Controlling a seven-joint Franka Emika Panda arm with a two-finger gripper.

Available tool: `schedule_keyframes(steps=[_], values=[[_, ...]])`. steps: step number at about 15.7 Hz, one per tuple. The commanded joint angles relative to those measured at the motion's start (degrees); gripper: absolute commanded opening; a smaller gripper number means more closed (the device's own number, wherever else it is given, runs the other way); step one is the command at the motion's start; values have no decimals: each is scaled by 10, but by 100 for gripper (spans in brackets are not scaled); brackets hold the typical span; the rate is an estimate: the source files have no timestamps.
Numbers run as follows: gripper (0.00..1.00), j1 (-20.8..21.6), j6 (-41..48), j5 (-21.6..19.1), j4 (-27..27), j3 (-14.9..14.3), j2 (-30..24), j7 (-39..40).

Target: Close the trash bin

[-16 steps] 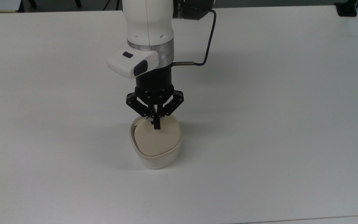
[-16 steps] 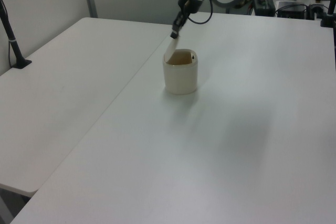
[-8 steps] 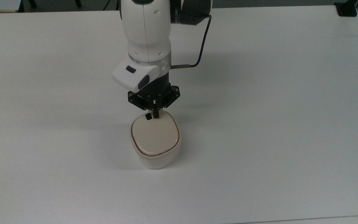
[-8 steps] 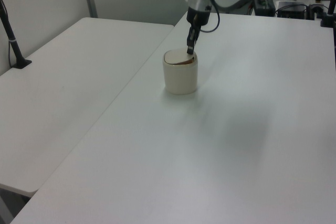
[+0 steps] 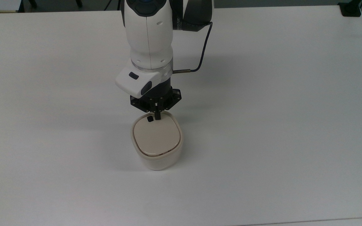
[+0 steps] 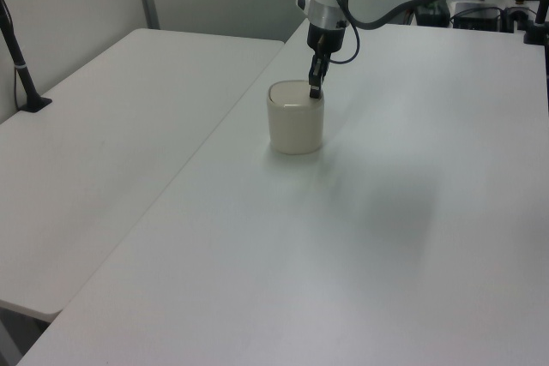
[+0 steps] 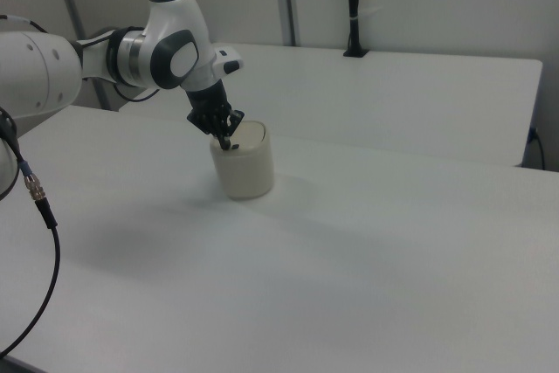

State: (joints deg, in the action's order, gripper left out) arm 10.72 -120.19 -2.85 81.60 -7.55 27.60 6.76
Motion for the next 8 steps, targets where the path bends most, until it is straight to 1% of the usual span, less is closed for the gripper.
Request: schedule_keyframes(steps=[1, 2, 3, 4, 5, 6, 7, 8], values=[[6, 3, 13, -10, 35, -3, -40, -3], [15, 2, 29, -12, 57, -3, -67, -16], [30, 2, 50, -12, 73, -2, -95, -24], [39, 2, 76, -12, 87, 0, -116, -25], [56, 0, 101, -12, 96, 0, -134, -25], [83, -3, 129, -10, 104, 0, -155, -27], [100, -6, 157, -5, 115, 2, -176, -34], [100, -10, 176, -2, 125, 2, -198, -39]])
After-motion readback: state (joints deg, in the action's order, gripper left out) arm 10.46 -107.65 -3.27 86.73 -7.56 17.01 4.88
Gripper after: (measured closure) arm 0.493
